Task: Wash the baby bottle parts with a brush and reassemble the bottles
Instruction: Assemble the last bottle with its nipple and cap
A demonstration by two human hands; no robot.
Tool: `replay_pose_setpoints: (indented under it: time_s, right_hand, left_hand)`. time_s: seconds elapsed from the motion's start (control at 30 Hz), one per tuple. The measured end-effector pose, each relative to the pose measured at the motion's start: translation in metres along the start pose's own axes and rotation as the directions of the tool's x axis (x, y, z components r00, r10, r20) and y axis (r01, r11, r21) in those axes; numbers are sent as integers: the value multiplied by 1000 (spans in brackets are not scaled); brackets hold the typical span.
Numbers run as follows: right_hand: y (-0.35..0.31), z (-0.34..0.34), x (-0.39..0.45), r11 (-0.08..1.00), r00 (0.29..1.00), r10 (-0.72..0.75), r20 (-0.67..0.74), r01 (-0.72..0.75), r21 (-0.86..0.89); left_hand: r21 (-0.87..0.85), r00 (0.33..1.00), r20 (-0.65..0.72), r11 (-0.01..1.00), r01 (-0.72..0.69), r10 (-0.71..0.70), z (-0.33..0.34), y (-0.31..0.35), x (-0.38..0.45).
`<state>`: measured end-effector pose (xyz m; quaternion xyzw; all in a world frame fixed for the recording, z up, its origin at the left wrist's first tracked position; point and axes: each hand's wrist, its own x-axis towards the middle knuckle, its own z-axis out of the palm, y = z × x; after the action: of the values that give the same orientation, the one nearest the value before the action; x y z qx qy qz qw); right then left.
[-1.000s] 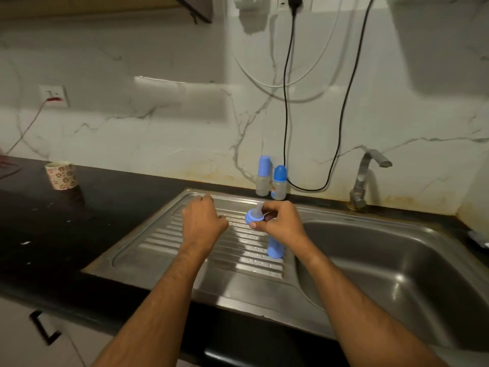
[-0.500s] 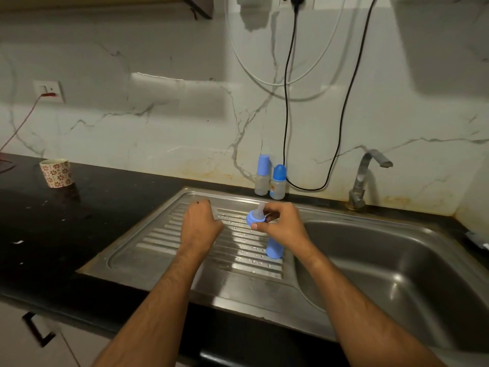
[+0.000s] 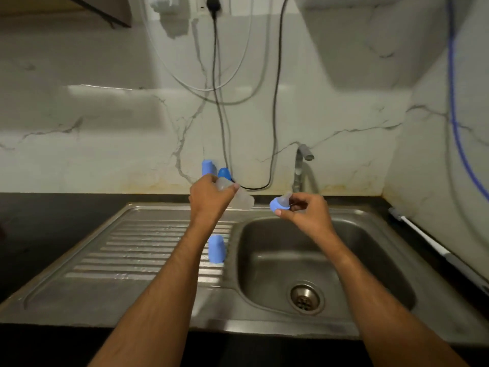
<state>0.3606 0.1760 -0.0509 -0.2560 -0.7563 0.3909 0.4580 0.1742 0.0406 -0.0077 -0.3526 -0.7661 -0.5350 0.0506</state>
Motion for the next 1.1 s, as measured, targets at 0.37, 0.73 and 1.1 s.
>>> replay_pose_setpoints:
  time_s: [0.37,0.73,1.1]
  right_hand:
    - [53,-140,-6,996,973,92,-214,-91,10]
    - [73,-134,-2,990,969,143,-200,-143,14]
    - [71,-59,19,967,955,254,-152,-245,73]
  left_hand:
    - [-200,729,565,793,575,-386,144,34,-39]
    - [404,920,350,914,20,-175,177,15,-52]
    - [-194,759,547,828,526,-354,180,-29,-57]
